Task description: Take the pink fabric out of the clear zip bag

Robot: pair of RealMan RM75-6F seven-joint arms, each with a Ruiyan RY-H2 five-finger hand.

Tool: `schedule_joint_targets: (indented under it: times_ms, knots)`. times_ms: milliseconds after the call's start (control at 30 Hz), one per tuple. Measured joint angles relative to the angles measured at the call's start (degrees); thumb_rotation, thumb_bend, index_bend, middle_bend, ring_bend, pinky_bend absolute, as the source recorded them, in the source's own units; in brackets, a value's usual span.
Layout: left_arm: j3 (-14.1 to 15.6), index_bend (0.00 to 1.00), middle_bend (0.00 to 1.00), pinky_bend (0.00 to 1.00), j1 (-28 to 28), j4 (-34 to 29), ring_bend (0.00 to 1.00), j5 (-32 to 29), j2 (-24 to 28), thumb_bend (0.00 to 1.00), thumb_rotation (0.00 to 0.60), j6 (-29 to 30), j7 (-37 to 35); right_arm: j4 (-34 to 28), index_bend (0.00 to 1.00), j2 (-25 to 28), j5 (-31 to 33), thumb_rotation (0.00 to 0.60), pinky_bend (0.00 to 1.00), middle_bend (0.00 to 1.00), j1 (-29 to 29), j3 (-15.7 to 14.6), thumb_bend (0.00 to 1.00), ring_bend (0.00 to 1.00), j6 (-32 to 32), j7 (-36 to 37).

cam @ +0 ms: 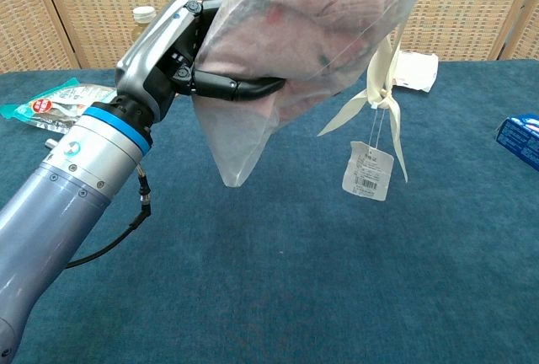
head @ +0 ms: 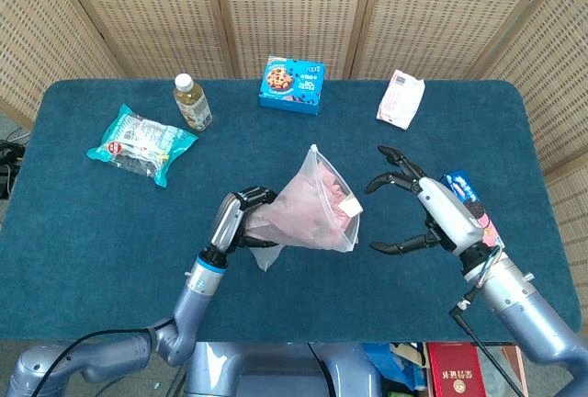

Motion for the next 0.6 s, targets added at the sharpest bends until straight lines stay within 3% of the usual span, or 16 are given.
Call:
schedule_joint_targets:
  times_ms: [600]
  knots:
    - [-0.5,0.64,0.55,0.47,-1.4,-1.5,0.47,0.1,0.9,0.22,0.600,-0.6,3.3,0.6,0.35,-5.3,17.9,0.600,0.00,0.00,12.1,2.2,0.00,0.00,-3.6,-13.2]
